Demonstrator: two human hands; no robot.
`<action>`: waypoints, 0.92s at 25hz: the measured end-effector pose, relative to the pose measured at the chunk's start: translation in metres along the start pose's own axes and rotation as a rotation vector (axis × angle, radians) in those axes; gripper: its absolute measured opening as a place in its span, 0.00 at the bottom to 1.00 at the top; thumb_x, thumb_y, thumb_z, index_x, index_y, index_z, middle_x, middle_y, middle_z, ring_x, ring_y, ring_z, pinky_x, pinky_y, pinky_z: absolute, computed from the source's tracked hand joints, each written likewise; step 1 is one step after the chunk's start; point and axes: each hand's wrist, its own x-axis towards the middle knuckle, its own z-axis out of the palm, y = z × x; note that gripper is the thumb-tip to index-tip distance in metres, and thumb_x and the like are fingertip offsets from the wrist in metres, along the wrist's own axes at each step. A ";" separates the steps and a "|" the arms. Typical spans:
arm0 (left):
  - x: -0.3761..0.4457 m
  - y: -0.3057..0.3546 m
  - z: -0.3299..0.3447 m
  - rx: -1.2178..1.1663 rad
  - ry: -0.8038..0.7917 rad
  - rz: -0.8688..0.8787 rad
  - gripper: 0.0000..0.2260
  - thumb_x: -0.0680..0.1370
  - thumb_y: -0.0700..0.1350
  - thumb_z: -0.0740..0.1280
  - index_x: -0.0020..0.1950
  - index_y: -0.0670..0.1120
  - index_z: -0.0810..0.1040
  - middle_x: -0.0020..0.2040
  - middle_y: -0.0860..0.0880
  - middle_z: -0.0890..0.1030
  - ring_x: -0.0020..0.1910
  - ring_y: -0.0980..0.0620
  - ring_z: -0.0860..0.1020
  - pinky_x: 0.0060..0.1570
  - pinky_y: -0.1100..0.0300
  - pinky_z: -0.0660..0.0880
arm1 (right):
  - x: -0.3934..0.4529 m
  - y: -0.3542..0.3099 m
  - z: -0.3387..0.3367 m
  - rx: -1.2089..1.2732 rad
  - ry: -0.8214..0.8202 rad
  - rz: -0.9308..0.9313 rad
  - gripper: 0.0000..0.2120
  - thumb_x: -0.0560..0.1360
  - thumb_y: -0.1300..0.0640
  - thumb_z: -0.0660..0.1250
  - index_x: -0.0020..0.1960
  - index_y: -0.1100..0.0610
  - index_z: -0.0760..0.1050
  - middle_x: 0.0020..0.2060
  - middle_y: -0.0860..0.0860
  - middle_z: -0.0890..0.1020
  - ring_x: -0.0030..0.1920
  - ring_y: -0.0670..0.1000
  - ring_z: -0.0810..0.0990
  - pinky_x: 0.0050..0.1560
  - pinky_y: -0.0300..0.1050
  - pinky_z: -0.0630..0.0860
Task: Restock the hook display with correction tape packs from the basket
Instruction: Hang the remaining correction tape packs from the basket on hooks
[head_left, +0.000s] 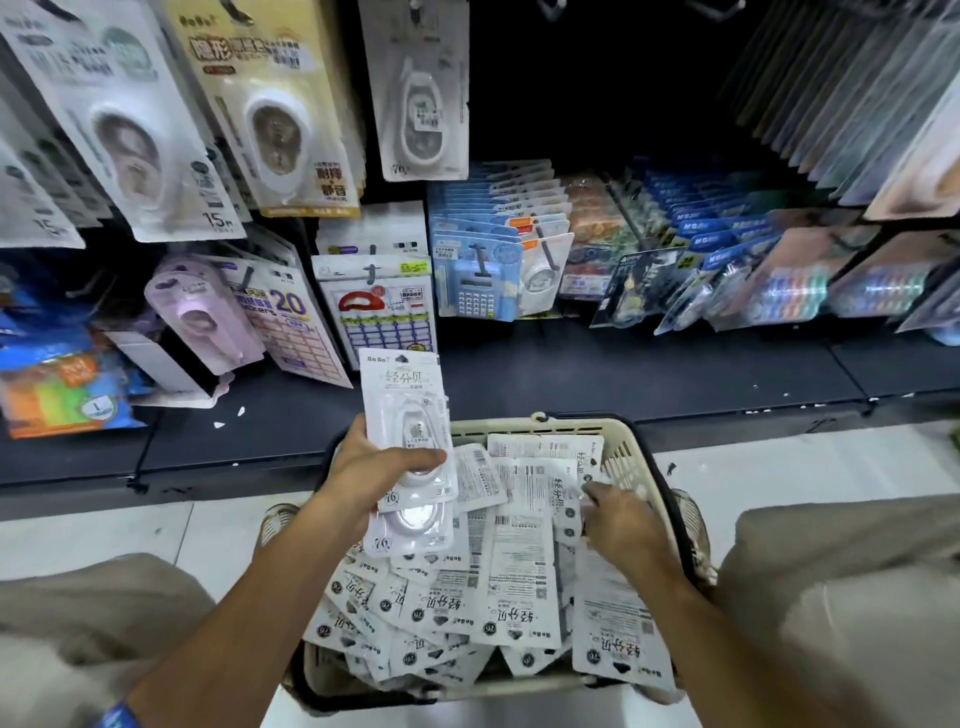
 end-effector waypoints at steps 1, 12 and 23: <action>0.001 0.000 0.000 0.010 0.009 0.014 0.34 0.59 0.37 0.85 0.59 0.54 0.76 0.51 0.50 0.87 0.50 0.47 0.85 0.52 0.45 0.82 | 0.006 -0.004 -0.014 0.116 0.056 0.031 0.13 0.82 0.55 0.63 0.64 0.56 0.79 0.57 0.57 0.84 0.54 0.57 0.82 0.46 0.44 0.75; -0.032 0.070 0.016 -0.167 -0.216 0.160 0.42 0.47 0.57 0.87 0.59 0.51 0.82 0.51 0.49 0.88 0.51 0.49 0.86 0.57 0.49 0.79 | -0.028 -0.102 -0.142 1.357 -0.043 -0.282 0.09 0.79 0.52 0.68 0.51 0.52 0.86 0.47 0.56 0.88 0.45 0.55 0.87 0.40 0.46 0.83; -0.090 0.251 -0.065 0.054 -0.001 0.685 0.28 0.59 0.48 0.85 0.58 0.53 0.82 0.49 0.55 0.88 0.46 0.55 0.87 0.45 0.58 0.81 | -0.046 -0.181 -0.253 1.265 -0.024 -0.682 0.14 0.77 0.55 0.73 0.61 0.45 0.78 0.51 0.52 0.87 0.40 0.54 0.85 0.24 0.45 0.76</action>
